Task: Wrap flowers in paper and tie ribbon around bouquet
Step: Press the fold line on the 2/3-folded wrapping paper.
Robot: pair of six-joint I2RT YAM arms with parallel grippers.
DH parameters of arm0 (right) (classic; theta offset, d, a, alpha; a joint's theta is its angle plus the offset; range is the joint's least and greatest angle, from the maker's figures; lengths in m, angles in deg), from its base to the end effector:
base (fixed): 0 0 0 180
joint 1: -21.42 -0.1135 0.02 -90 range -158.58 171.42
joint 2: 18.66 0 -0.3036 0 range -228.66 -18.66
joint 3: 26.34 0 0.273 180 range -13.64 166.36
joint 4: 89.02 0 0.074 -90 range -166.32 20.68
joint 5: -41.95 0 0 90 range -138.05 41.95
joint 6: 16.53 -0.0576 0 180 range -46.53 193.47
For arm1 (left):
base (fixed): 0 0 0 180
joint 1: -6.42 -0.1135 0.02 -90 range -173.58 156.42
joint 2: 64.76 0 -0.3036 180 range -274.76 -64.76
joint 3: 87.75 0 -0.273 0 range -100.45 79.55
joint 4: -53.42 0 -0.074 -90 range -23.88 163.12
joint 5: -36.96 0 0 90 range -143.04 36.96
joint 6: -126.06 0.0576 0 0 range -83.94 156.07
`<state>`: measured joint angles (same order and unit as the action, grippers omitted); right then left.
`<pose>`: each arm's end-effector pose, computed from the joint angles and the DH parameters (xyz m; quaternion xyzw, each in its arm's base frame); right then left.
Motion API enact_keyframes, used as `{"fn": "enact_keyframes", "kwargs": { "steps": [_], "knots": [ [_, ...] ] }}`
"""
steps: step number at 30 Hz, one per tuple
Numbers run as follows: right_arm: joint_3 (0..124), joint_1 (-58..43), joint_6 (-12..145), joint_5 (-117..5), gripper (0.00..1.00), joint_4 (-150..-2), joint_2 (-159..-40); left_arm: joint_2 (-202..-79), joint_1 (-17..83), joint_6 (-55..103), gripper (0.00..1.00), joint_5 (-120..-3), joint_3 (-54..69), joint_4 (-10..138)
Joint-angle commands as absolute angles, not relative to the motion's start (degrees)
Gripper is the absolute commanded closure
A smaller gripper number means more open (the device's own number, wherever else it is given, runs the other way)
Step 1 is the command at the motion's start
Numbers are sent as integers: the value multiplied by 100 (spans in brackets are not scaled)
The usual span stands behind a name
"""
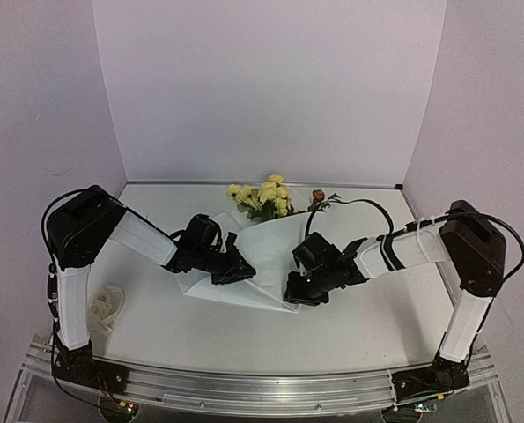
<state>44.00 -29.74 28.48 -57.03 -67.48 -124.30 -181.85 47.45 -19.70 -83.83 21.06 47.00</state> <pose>0.2415 0.3143 0.1385 -0.0737 0.9529 0.2618 0.1343 0.3152 -0.3134 0.1092 0.0006 0.8793 -0.4670 0.0937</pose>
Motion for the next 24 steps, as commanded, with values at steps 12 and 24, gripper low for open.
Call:
{"fn": "enact_keyframes", "kwargs": {
  "steps": [12,24],
  "knots": [
    [3760,-2374,1457,-7195,71,-9025,-12497,-18474,4591,-1825,88,-8083,2080,5327],
    [2950,-1460,154,-7718,74,-11371,-13311,-18528,4586,-1712,89,-8107,2054,5523]
  ]
}}
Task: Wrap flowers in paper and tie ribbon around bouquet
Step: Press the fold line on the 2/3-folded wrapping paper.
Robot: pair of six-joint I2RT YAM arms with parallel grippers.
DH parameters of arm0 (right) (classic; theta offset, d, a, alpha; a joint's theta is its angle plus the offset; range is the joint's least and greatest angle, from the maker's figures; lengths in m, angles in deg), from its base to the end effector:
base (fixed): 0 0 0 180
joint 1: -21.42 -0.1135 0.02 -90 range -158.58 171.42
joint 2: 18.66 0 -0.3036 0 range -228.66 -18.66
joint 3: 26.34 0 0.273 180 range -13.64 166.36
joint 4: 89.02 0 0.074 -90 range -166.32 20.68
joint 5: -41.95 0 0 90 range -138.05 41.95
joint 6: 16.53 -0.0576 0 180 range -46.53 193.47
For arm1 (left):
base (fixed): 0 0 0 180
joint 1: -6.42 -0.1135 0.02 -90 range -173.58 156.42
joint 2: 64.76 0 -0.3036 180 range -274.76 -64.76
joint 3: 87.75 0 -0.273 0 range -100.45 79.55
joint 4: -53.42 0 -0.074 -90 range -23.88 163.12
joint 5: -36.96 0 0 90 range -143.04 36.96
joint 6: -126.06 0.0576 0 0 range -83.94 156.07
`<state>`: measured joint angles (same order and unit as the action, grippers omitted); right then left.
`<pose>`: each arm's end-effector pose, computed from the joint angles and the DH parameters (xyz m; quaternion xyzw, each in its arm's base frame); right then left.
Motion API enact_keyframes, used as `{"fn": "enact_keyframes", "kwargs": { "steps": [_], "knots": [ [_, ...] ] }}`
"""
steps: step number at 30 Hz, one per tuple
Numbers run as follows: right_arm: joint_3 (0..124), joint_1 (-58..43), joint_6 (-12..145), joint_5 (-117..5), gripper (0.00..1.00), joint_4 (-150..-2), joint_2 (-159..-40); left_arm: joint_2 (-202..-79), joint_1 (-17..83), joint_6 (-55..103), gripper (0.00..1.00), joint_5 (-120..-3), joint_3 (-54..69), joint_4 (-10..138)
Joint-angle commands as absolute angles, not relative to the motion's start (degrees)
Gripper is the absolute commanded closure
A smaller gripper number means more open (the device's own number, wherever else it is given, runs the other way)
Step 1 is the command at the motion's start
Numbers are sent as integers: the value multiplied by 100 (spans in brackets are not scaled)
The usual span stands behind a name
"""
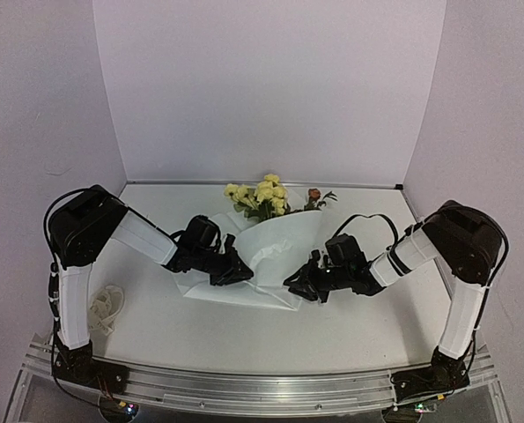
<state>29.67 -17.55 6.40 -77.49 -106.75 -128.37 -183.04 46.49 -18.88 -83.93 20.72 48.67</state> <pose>0.2811 0.2638 0.1064 0.0972 0.8639 0.4871 0.0834 0.3197 -0.3076 0.0994 -0.0065 0.8872 -0.4534 0.0855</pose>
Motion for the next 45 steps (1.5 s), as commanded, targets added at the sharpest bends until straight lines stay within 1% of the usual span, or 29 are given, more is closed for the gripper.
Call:
{"fn": "enact_keyframes", "kwargs": {
  "steps": [1,9,16,19,23,29,32,36,38,42,45],
  "knots": [
    [2997,-1407,115,-7730,74,-11403,-13383,-18534,4583,-1703,89,-8108,2047,5542],
    [3170,-901,-254,-7902,74,-11805,-13751,-18565,4572,-1581,90,-8099,1986,5757],
    [3661,-855,-445,-8005,74,-11796,-13905,-18608,4544,-1497,91,-8169,1951,5881],
    [3526,-888,-485,-7916,75,-11798,-13871,-18573,4539,-1411,91,-8182,1932,5979],
    [2806,-1132,-417,-7559,75,-11862,-13515,-18390,4492,-1234,91,-8220,1982,6123],
    [2007,-2022,-576,-6792,75,-12154,-13108,-18100,4485,-1052,91,-8321,2149,6306],
    [1868,-2312,-617,-6536,75,-12212,-13040,-17918,4483,-960,91,-8269,2251,6397],
    [1911,-2351,-632,-6474,75,-12224,-13084,-17751,4483,-815,91,-8224,2153,6548],
    [1954,-2357,-626,-6457,76,-12214,-13059,-17627,4483,-783,90,-8234,2065,6574],
    [1992,-2375,-620,-6411,76,-12046,-13000,-17158,4559,-806,81,-8256,1914,6574],
    [2018,-2415,-611,-6371,76,-11950,-12975,-16928,4748,-888,77,-8273,1781,6557]
  ]
}}
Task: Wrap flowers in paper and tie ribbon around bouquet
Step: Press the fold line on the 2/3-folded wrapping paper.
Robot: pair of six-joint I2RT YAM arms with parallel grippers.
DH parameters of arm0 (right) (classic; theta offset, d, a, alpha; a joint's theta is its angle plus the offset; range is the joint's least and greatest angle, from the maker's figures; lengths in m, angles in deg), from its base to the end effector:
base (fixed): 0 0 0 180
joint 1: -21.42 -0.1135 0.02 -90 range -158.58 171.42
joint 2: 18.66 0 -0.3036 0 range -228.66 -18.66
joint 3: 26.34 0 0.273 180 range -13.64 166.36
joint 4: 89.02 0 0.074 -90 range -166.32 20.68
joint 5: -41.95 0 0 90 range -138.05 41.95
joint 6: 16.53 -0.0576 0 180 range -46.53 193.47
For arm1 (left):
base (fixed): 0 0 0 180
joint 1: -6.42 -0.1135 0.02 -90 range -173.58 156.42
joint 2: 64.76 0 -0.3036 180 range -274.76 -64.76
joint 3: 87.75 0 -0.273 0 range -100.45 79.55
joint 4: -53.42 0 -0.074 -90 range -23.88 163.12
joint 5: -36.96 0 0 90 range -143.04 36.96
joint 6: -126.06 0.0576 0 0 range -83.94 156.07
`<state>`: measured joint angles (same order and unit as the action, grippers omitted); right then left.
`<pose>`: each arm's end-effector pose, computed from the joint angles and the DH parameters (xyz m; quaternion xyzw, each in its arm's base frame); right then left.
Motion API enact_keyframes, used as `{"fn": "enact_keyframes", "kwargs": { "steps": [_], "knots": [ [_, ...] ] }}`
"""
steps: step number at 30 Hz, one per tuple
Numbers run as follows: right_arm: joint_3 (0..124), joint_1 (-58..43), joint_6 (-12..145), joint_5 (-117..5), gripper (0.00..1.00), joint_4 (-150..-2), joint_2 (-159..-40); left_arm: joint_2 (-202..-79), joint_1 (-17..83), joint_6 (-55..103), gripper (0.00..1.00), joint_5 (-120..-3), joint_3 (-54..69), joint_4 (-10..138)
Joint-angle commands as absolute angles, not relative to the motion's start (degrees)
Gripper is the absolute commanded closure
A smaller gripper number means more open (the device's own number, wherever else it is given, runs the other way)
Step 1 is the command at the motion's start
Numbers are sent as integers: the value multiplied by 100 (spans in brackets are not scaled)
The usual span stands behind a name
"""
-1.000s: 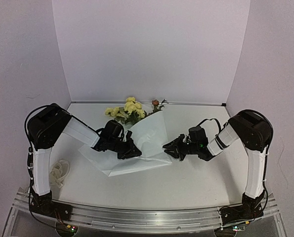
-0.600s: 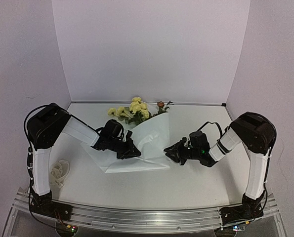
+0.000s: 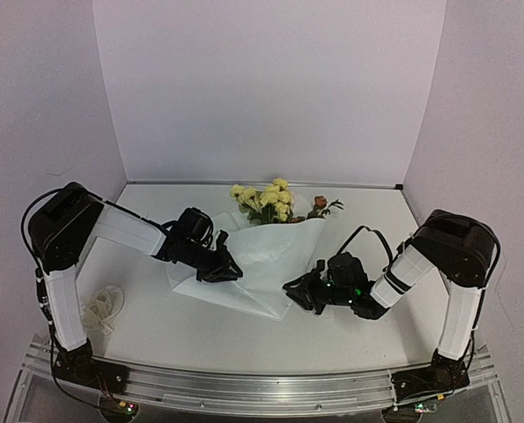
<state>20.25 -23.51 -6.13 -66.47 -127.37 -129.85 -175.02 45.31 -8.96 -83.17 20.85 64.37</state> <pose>0.2436 0.2687 0.0931 0.1691 0.8254 0.5246 0.1223 0.3069 -0.2847 0.1324 0.0407 0.9103 -0.4033 0.0835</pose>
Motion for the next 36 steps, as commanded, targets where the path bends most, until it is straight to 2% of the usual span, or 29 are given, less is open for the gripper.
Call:
{"fn": "enact_keyframes", "kwargs": {
  "steps": [1,6,14,17,21,30,36],
  "knots": [
    [2024,-2423,-616,-6350,76,-11928,-12975,-16909,4817,-929,76,-8317,1739,6515],
    [2030,-2440,-659,-6270,76,-11919,-12954,-17245,5140,-1252,78,-8672,1718,5949],
    [2109,-2442,-686,-6290,76,-11871,-12976,-18255,5639,-1158,83,-8942,1248,5837],
    [2134,-2442,-715,-6310,76,-11870,-13001,-18466,5669,-1050,84,-8808,1166,6207],
    [2158,-2362,-749,-6326,76,-11872,-12990,-18619,5668,-947,90,-8531,1147,6846],
    [2452,-1551,-771,-6738,76,-11868,-13135,-18660,5661,-778,95,-8411,1362,7219],
    [3242,-885,-832,-7130,76,-11670,-13574,-18636,5661,-720,96,-8433,1403,7267]
  ]
}}
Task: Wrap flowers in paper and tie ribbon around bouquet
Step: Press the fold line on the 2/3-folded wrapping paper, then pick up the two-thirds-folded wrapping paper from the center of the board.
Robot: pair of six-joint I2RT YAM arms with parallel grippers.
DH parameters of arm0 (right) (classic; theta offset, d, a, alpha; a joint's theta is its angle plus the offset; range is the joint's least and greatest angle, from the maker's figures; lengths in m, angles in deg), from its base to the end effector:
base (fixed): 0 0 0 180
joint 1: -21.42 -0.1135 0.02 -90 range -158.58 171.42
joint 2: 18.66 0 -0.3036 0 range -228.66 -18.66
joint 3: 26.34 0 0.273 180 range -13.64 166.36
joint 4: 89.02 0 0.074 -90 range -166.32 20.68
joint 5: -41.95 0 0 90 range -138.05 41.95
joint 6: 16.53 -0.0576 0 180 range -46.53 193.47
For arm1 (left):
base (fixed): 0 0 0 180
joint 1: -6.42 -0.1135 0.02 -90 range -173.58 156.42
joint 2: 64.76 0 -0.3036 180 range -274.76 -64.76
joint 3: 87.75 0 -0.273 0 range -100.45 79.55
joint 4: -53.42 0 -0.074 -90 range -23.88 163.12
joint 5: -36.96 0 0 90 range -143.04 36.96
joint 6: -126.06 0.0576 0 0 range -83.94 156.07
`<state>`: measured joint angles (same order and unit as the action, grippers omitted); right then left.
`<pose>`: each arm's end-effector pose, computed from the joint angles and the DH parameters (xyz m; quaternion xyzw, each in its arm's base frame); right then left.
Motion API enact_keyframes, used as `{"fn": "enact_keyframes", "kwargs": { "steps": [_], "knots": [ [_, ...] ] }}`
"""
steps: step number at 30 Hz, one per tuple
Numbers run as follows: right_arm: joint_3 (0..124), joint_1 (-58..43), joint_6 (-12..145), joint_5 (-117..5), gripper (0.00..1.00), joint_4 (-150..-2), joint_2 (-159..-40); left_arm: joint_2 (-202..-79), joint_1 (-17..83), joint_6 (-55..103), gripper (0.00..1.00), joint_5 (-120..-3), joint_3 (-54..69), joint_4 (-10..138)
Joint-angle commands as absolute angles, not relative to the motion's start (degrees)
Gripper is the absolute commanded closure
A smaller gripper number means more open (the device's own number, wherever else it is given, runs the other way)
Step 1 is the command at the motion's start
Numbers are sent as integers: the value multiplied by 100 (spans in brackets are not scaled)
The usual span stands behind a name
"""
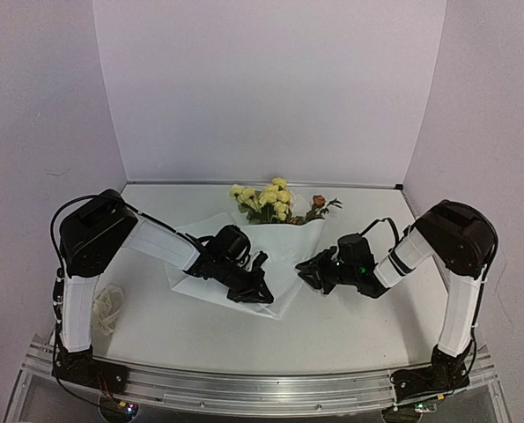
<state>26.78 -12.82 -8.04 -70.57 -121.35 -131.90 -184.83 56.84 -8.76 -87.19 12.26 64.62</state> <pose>0.3086 0.2367 0.0964 0.2442 0.8097 0.5180 0.1278 0.2663 -0.3729 0.1055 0.1413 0.8960 -0.4208 0.0090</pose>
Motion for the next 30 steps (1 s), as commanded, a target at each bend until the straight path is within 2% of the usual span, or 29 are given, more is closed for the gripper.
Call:
{"fn": "enact_keyframes", "kwargs": {
  "steps": [1,9,20,23,30],
  "knots": [
    [3407,-812,-820,-7186,76,-11541,-13696,-18633,5661,-707,96,-8443,1406,7268],
    [4717,47,-648,-7517,76,-10491,-14313,-18581,5626,-643,97,-8475,1449,7359],
    [6566,882,535,-8257,73,-8669,-14701,-18495,5599,-677,97,-8483,1541,7302],
    [6690,866,853,-8362,72,-8253,-14336,-18415,5599,-701,95,-8488,1484,7229],
    [5993,750,1576,-8084,68,-7482,-12773,-17956,5593,-821,86,-8481,1035,7052]
  ]
}}
